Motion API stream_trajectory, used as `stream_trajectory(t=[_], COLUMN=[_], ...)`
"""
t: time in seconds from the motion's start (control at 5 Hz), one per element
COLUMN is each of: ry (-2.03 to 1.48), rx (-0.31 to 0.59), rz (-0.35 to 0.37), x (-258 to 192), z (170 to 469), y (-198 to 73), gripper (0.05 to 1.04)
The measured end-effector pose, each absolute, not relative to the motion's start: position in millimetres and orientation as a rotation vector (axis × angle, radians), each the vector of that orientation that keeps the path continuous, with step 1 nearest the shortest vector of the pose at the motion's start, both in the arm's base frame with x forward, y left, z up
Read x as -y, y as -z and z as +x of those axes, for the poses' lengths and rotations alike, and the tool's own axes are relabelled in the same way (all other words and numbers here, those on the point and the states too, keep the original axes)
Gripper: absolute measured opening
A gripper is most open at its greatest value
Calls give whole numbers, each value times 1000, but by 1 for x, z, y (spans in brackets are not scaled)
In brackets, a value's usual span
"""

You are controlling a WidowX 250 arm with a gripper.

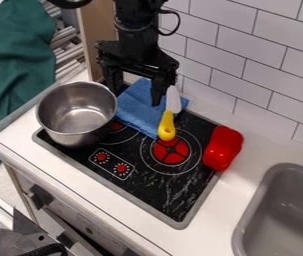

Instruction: Move the yellow knife to the left side of the burner

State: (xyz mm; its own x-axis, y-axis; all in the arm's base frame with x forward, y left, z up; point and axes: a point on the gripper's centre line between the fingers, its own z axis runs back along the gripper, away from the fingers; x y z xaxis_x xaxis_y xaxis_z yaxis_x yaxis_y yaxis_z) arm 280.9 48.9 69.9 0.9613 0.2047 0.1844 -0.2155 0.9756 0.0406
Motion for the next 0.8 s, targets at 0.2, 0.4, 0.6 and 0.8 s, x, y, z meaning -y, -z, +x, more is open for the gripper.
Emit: stream_trajectory(t=[0.2, 0.4, 0.6, 0.8], ry=[-219, -198, -177, -183], rx=[152, 120, 124, 123], rz=[58, 45, 39, 28], x=[-48, -29, -14, 1], z=[277, 286, 299, 316], y=[-62, -50, -45, -38], gripper=[1005, 1005, 1005, 1005])
